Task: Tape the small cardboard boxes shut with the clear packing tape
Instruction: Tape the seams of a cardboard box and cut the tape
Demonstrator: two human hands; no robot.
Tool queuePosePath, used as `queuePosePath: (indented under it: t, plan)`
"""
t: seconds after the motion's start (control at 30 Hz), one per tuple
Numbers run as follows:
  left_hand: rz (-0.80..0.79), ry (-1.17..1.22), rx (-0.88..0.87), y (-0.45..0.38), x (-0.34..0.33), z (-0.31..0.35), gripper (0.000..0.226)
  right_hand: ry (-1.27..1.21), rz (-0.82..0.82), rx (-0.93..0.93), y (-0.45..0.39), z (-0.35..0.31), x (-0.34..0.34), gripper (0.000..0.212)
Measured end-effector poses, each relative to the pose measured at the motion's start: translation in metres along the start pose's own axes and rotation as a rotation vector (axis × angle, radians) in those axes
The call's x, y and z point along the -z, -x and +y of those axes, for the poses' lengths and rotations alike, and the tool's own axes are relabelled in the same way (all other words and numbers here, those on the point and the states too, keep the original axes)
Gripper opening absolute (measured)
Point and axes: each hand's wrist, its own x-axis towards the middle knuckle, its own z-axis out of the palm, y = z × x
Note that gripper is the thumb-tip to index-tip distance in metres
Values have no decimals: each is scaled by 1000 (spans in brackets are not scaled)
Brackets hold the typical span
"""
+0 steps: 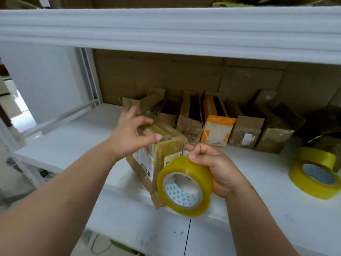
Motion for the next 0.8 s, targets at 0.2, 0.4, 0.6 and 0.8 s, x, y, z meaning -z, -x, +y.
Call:
queuePosePath:
  t: [0.2,0.4,0.6,0.8]
  plan:
    - [32,198,-7,10,4,-3,30,71,27,-17,1,17,-24,28]
    - [-51,206,-83,19,0,-16,16,-58,46,-20,0,27,-32,9]
    - [-50,295,15,32,6,-28,17,35,-23,-46,-3,34,-39,23]
    - [133,-53,-39,50,1,-22,65,111,4,-11,-5,16,-31,6]
